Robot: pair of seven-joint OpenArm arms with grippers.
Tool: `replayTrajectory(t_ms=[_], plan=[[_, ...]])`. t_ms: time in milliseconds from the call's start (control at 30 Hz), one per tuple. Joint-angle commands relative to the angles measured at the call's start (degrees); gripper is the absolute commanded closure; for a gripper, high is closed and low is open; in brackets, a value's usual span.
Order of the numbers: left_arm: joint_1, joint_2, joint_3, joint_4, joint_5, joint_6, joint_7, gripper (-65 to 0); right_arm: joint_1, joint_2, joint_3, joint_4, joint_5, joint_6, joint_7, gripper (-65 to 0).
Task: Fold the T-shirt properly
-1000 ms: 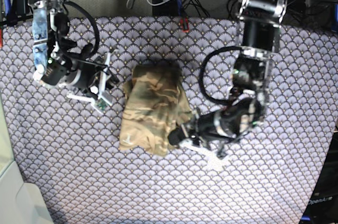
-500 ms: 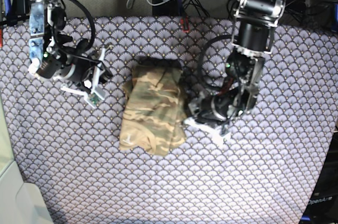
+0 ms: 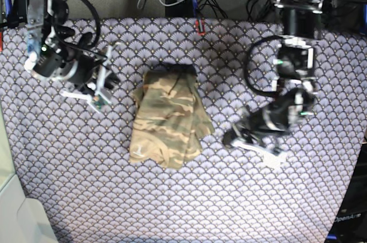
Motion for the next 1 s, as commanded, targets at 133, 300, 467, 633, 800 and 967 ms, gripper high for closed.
replayTrajectory(t_ms=[133, 300, 467, 633, 800, 967], plan=[[5.44, -7.0, -4.13, 7.52, -9.35, 0.08, 5.13, -0.5, -3.59, 3.2, 7.56, 1.87, 0.46, -0.03, 0.49, -11.2], [18.27, -13.15, -8.52, 14.9, -9.35, 0.08, 10.76, -0.5, -11.24, 4.34, 18.46, 1.87, 0.46, -0.03, 0.49, -11.0], [32.78, -18.86, -12.83, 24.92, -7.95, 0.08, 11.55, -0.5, -20.03, 4.43, 29.01, 1.79, 0.38, -0.03, 1.11, -11.1], [43.77, -18.16, -14.68, 26.33, -0.83, -0.36, 11.02, -0.5, -26.09, 3.99, 35.6, 1.35, -1.65, -0.03, 2.95, -11.4], [51.42, -13.5, -8.0, 25.72, 16.67, -0.36, 6.71, -0.6, -28.2, -0.23, 35.52, -4.1, -15.27, -0.03, 10.16, -11.3], [54.84, -10.78, 1.41, 17.36, 30.12, -0.45, -3.93, -0.6, -28.12, -2.25, 35.96, -18.35, -24.68, -0.03, 20.54, -11.0]])
